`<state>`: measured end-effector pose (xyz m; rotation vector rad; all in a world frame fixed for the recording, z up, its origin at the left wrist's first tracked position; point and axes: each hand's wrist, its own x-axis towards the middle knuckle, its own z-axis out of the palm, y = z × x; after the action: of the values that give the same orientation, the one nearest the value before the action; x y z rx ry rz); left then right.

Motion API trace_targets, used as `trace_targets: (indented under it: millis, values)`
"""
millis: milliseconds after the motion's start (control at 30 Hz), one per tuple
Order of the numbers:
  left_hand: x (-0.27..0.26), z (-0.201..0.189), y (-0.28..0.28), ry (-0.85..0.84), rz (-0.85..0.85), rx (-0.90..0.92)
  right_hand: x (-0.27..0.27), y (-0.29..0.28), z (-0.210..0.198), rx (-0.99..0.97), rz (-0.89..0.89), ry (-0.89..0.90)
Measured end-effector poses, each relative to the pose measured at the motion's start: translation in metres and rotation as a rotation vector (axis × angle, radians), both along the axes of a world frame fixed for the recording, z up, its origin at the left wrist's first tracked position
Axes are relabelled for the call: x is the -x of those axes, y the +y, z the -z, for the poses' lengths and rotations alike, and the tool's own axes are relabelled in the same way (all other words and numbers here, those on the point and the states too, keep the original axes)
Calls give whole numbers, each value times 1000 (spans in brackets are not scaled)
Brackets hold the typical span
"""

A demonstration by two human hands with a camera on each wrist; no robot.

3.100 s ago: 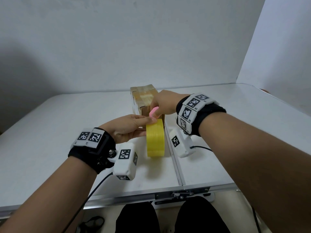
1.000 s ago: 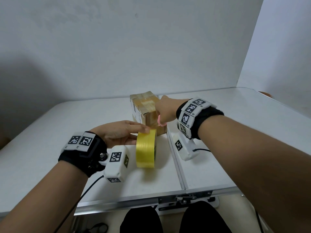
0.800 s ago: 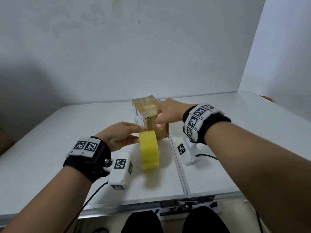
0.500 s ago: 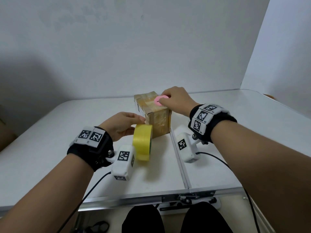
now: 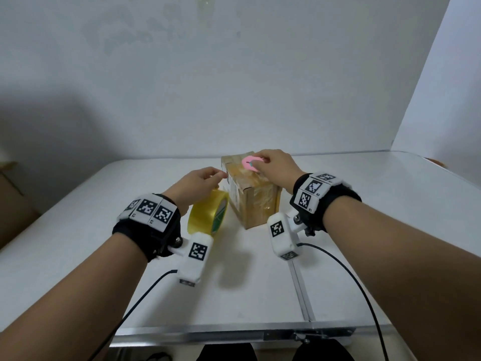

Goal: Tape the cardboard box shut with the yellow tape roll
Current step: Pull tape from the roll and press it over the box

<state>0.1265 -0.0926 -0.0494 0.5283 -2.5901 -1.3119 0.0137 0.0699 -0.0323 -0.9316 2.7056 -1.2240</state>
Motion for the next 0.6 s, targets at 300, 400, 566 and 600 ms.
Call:
trace_targets:
  millis: [300, 400, 566, 600]
  values:
    - [23, 4, 19, -58, 81, 302, -3, 12, 11, -37, -18, 12]
    - [24, 4, 21, -41, 90, 305, -5, 14, 15, -121, -59, 53]
    - [26, 6, 19, -59, 71, 301, -7, 17, 12, -225, -101, 113]
    - [26, 6, 19, -60, 69, 294, -6, 18, 13, -219, -110, 101]
